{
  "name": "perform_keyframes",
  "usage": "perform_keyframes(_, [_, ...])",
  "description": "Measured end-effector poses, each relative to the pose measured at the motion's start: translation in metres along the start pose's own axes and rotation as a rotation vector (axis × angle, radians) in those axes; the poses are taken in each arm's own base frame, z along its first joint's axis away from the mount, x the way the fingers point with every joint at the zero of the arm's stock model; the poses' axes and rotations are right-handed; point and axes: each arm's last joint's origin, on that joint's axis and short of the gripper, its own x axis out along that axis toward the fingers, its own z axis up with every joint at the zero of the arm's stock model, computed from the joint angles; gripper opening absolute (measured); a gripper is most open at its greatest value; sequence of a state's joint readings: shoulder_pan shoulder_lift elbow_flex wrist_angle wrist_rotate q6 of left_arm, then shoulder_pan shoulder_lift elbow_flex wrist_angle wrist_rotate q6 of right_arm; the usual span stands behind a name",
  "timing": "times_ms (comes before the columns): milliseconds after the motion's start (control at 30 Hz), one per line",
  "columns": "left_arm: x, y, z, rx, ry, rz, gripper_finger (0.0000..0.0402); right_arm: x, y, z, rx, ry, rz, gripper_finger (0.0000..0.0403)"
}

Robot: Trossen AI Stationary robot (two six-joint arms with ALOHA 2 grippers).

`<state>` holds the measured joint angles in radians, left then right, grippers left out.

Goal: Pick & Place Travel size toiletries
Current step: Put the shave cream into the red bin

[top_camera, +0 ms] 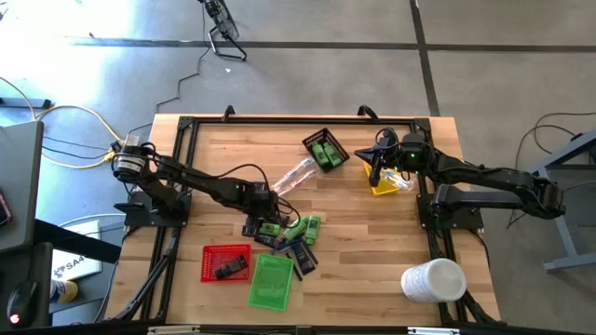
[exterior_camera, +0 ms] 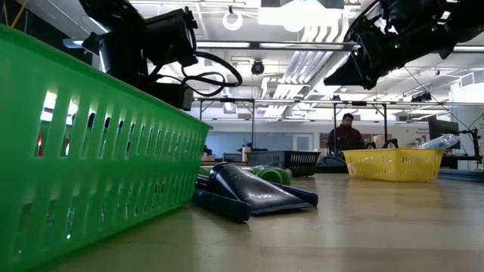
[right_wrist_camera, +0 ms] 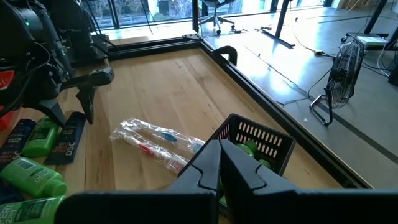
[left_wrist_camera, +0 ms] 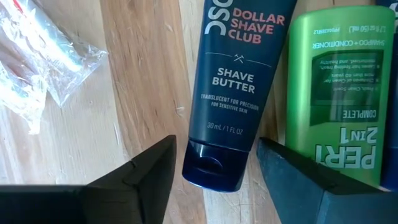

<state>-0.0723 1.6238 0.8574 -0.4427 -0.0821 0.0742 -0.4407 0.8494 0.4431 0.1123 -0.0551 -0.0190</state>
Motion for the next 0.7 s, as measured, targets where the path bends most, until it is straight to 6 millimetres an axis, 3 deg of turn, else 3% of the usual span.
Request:
perform_keyframes(367, [0.0003,-0.0005,-0.0002,-0.002,0.001,-0.012,0.0144,0.0000,0.0001,0.0000,0.000,0.000,0.000,0.0002])
perform_keyframes(700, [0.0003,-0.0004,-0.0003,-0.026,0.002,-0.008,0.0142,0.0000,0.0000,-0.0005,0.000,0.004,0.000,0.0002])
